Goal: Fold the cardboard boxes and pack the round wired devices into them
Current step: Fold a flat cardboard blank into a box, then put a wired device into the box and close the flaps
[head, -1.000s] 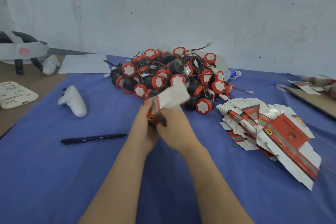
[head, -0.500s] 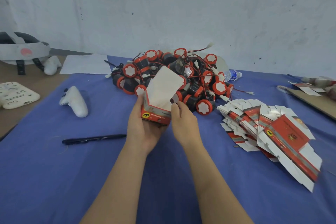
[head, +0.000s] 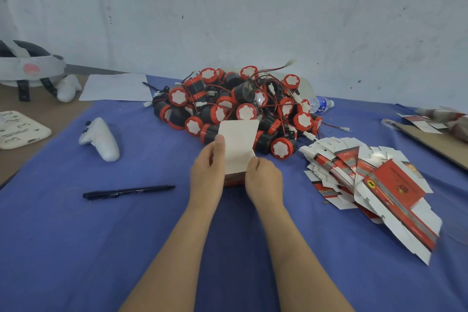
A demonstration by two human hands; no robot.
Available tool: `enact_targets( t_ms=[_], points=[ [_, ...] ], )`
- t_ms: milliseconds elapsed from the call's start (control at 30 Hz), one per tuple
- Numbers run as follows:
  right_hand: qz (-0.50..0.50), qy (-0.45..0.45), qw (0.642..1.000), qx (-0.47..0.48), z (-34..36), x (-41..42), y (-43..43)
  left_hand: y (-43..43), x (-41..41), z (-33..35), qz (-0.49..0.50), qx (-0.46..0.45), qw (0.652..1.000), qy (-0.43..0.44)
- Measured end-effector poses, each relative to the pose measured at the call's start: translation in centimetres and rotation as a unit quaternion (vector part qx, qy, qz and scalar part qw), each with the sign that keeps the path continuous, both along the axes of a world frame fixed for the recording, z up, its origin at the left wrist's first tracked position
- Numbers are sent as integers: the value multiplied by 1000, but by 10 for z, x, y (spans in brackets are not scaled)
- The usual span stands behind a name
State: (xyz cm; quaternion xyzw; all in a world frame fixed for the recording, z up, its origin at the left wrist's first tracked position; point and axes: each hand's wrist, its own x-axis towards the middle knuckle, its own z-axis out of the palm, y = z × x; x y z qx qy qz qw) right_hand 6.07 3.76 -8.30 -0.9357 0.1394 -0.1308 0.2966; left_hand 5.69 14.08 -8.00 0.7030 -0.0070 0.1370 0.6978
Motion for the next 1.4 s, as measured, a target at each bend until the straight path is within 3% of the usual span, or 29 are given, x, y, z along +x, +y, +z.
enact_targets(
  t_ms=[67,233,367,500,600,667,767,867,1033,1233,1300,1400],
  points=[
    [-4,-7,1000,-10,-3,1,-1,0,2,-2,18,19,1000,9],
    [-27,-21,999,24,-3,0,-2,7,7,-8,86,-82,987,110],
    [-40,9,999,22,-2,4,-6,6,6,-8,73,-2,996,44],
    [-34,39,995,85,5,12,-23,4,4,-6,-57,-10,998,-14],
    [-10,-4,993,118,7,12,-31,3,7,-14,-103,120,987,-11],
    [-30,-67,992,103,10,15,-33,5,8,-17,-63,169,984,-9],
    [-67,-145,983,90,18,25,-41,8,11,-17,10,181,983,-26],
    [-83,-159,979,97,21,36,-50,7,10,-13,18,152,988,-11],
    [-66,-35,995,65,15,47,-57,6,14,-17,-10,142,989,-45],
    [-71,-4,997,31,17,44,-56,6,15,-17,19,126,992,-19],
    [-71,-43,996,35,20,39,-56,7,15,-16,25,113,993,-17],
    [-107,-200,961,161,37,29,-59,7,16,-15,38,89,995,14]
  ],
)
